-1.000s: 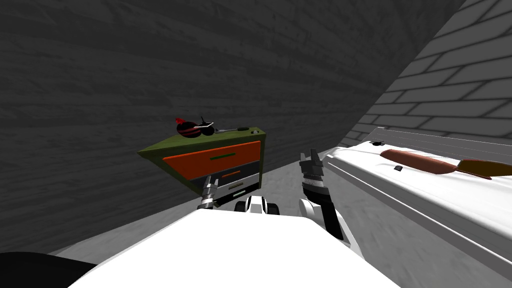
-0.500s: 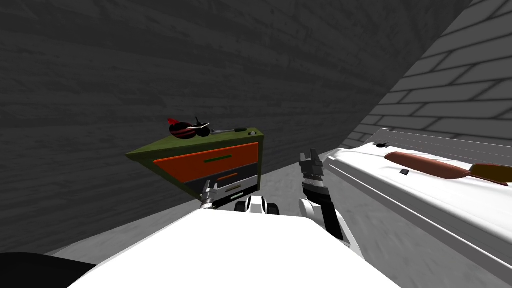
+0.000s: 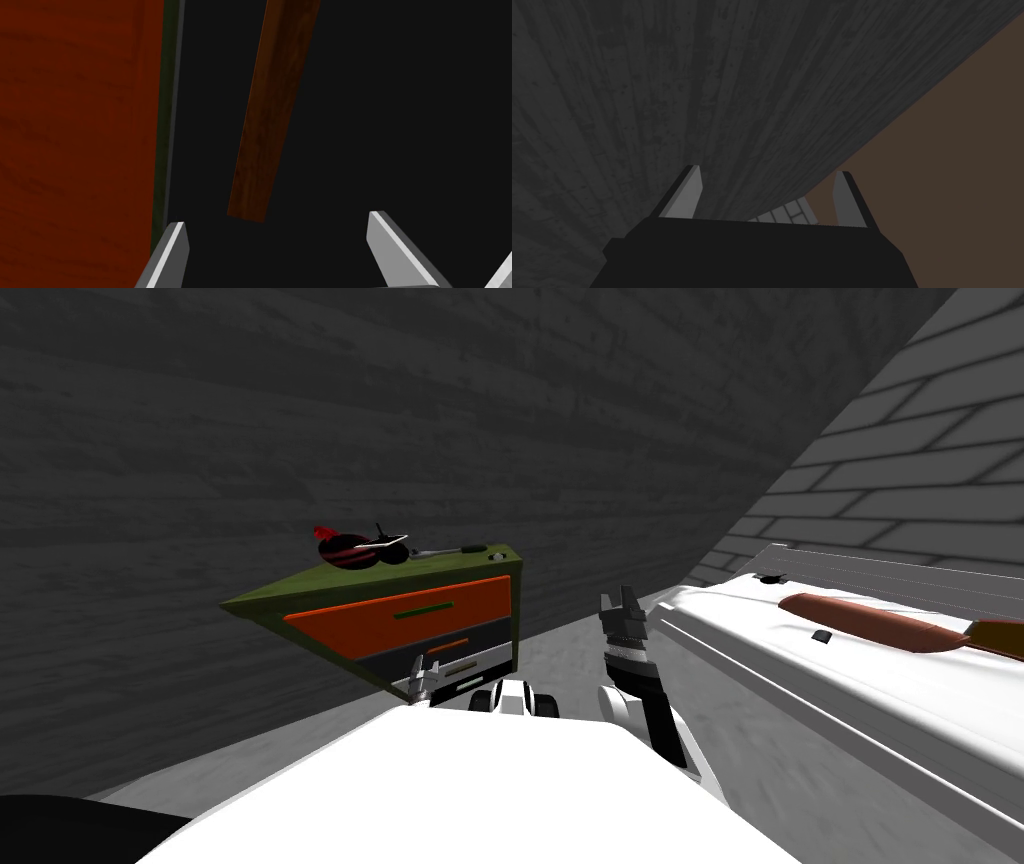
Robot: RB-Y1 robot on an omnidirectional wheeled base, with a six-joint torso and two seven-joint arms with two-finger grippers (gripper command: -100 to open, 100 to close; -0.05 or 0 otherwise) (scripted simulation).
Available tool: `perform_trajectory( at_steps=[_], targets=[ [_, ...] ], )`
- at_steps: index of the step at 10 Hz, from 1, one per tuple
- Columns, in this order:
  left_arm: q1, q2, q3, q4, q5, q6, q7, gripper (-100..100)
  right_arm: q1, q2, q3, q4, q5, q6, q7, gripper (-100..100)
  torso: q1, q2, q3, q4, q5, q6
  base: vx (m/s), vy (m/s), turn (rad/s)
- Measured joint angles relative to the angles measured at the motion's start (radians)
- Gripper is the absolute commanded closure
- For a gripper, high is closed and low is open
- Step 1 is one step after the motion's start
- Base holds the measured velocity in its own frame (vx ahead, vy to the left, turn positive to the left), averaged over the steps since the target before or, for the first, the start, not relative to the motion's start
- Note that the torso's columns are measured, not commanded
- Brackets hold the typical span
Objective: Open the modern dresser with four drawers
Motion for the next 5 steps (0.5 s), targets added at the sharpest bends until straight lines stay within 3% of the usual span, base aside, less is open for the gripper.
perform_trajectory(
  at_steps=[3, 4, 5],
  targets=[
    [-0.009, 0.015, 0.011, -0.042, 0.005, 0.051, 0.000, -100, 0.000, 0.000, 0.000, 0.000, 0.000, 0.000, 0.000, 0, -0.003, -0.003, -0.002, -0.001, -0.001, 0.000, 0.030, -0.003, 0.005],
    [-0.010, 0.015, 0.011, -0.045, 0.005, 0.056, -0.001, 100, 0.000, 0.000, 0.000, 0.000, 0.000, 0.000, 0.000, 0, -0.003, -0.001, -0.001, -0.001, -0.001, 0.000, -0.019, 0.004, -0.011],
    [-0.014, 0.012, 0.009, -0.024, 0.005, 0.042, -0.001, 100, 0.000, 0.000, 0.000, 0.000, 0.000, 0.000, 0.000, 0, -0.002, 0.000, 0.000, 0.000, -0.001, 0.000, -0.030, 0.022, 0.005]
  ],
)
